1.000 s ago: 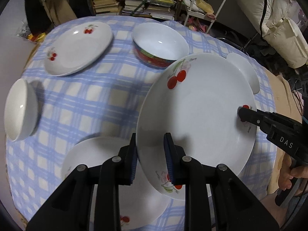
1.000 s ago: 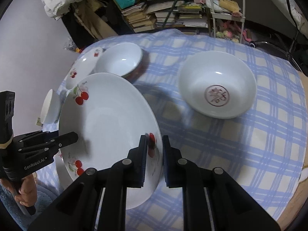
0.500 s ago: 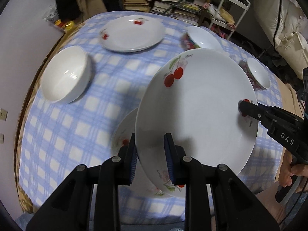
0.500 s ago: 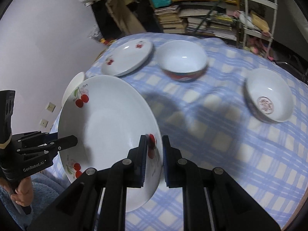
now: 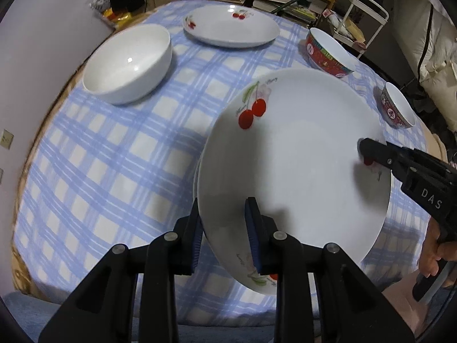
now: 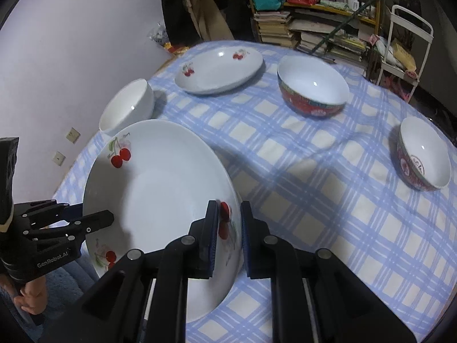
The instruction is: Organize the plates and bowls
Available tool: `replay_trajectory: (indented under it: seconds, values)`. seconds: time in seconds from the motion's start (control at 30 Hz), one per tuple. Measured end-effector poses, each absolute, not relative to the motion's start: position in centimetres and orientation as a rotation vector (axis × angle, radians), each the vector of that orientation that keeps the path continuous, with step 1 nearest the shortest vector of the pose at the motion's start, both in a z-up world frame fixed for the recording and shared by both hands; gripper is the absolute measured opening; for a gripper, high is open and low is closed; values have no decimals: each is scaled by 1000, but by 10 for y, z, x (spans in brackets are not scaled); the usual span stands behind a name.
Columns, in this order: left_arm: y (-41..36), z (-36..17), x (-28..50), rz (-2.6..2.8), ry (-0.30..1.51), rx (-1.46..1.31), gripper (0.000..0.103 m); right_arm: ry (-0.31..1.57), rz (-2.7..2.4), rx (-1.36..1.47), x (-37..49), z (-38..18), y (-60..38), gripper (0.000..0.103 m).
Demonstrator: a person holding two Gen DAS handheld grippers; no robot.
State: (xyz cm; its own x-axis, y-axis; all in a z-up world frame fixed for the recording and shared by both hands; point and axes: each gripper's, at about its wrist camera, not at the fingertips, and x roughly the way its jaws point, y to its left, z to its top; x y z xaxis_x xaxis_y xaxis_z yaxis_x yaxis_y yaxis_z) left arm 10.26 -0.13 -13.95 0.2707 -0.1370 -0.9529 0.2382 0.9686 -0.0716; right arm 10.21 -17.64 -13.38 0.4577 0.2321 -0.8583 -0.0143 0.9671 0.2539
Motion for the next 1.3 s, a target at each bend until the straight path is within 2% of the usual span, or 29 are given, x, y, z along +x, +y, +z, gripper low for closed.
replay_trajectory:
  seconds: [1.3]
  values:
    - [-11, -182, 120, -187, 1349, 127, 27, 1152, 118, 136, 114, -175, -169, 17]
